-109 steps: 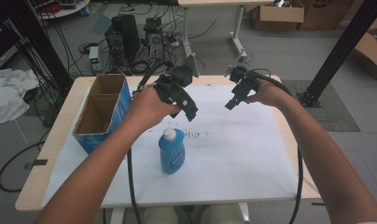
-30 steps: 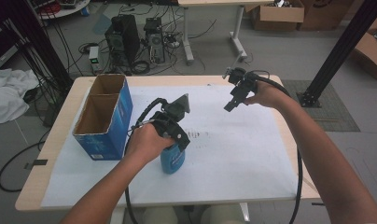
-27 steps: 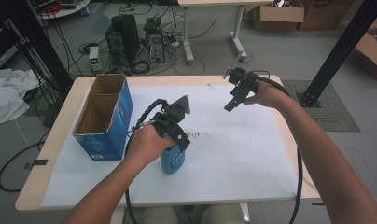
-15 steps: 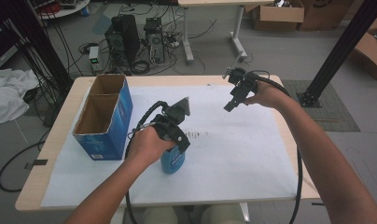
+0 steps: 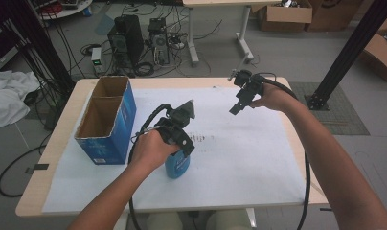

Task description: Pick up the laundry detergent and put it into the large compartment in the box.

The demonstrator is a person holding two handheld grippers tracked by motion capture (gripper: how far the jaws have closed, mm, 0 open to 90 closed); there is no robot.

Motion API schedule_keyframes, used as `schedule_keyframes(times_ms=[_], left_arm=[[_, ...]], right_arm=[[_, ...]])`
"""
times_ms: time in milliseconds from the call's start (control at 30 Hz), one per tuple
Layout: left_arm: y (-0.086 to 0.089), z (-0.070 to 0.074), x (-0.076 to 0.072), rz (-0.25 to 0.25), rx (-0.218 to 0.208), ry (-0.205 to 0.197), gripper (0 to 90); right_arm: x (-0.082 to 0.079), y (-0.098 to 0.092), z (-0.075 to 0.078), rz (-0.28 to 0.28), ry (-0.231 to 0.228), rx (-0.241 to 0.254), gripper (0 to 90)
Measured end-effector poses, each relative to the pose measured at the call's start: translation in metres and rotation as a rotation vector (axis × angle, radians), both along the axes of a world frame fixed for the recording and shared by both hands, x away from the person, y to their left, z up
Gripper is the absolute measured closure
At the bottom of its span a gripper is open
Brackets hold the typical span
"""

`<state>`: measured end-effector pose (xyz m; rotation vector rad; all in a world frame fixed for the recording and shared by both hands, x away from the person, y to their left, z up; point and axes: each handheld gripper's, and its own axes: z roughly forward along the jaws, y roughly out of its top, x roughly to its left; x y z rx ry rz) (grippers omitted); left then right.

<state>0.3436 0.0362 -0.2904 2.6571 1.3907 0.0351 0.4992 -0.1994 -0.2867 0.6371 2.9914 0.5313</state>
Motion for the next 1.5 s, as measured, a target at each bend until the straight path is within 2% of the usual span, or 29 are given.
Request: schedule_keyframes(times_ms=[767,1100,1500], left_arm=[[0.0007,0.0011,-0.0007,0.024,0.000,-0.019,29.2],[0.0011,0.0013,-0.0012,0.026,-0.002,-0.029,35.2],[0.0006,0.0036,-0.0012,0.013,-0.006,-0.022,37.5]], right_arm=[[-0.0009,0.0024,-0.0013,0.006,-0.001,-0.008,16.7],[-0.0008,0.0023,-0.0017,0.004,0.001,-0.007,16.7],[-0.0010,0.0011,-0.0010,0.004,0.001,-0.002,16.7]])
